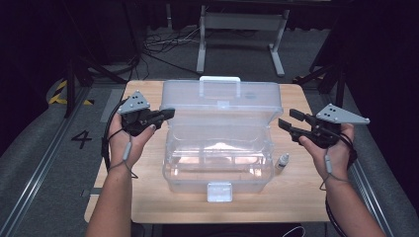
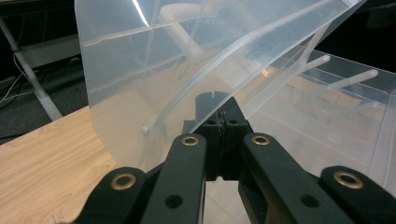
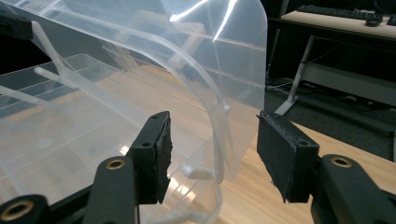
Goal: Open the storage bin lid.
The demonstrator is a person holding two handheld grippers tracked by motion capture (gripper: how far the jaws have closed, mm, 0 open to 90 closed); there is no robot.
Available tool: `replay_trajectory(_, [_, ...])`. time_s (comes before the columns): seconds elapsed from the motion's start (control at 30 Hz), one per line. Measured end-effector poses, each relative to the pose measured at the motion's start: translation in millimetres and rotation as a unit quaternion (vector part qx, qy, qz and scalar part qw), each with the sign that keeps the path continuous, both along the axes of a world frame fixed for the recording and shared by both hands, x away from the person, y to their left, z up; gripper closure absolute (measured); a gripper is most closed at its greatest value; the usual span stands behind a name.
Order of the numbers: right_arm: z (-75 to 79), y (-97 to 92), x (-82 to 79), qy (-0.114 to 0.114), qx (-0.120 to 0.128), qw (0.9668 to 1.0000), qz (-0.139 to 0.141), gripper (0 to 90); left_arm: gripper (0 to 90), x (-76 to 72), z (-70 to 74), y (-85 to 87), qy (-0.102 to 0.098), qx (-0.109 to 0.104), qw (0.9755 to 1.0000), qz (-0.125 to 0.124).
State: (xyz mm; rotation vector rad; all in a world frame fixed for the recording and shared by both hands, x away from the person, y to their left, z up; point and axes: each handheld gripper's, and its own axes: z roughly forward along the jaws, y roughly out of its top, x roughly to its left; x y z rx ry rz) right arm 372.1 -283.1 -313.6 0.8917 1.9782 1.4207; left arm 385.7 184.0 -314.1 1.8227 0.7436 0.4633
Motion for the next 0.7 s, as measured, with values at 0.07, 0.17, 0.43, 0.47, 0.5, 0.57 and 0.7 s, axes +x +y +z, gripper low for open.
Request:
replay_trajectory(0.07, [-0.5, 3.4, 3.0, 0.001, 0.002, 1.0000, -0.003, 44.4, 89.4, 0.1, 0.0, 0.0, 0.000, 0.000, 1.0000, 0.000])
replay_trajectory(0.17, [-0.3, 9.1, 7.9, -0.011, 0.005, 0.9999, -0.011, 43.2, 89.4, 0.2, -0.1, 0.0, 0.000, -0.001, 1.0000, -0.001])
replay_trajectory(0.43, [-1.7, 21.9, 18.9, -0.023, -0.003, 0.9993, -0.030, 42.7, 88.4, -0.1, -0.2, 0.3, 0.002, -0.003, 1.0000, -0.006])
replay_trajectory(0.47, [-2.5, 24.4, 21.7, -0.024, -0.004, 0.9991, -0.034, 42.8, 88.5, -0.2, -0.2, 0.2, 0.002, -0.002, 1.0000, -0.006])
replay_trajectory(0.5, [-2.5, 24.4, 21.7, -0.024, -0.004, 0.9991, -0.034, 42.8, 88.5, -0.3, -0.2, 0.3, 0.002, -0.002, 1.0000, -0.006])
replay_trajectory(0.57, [-3.4, 26.4, 23.9, -0.024, -0.003, 0.9989, -0.039, 43.3, 88.5, -0.2, -0.3, 0.3, 0.002, -0.002, 1.0000, -0.007])
replay_trajectory(0.7, [-4.7, 29.5, 28.0, -0.027, -0.008, 0.9985, -0.047, 45.2, 88.5, -0.2, -0.4, 0.4, 0.002, -0.003, 1.0000, -0.008])
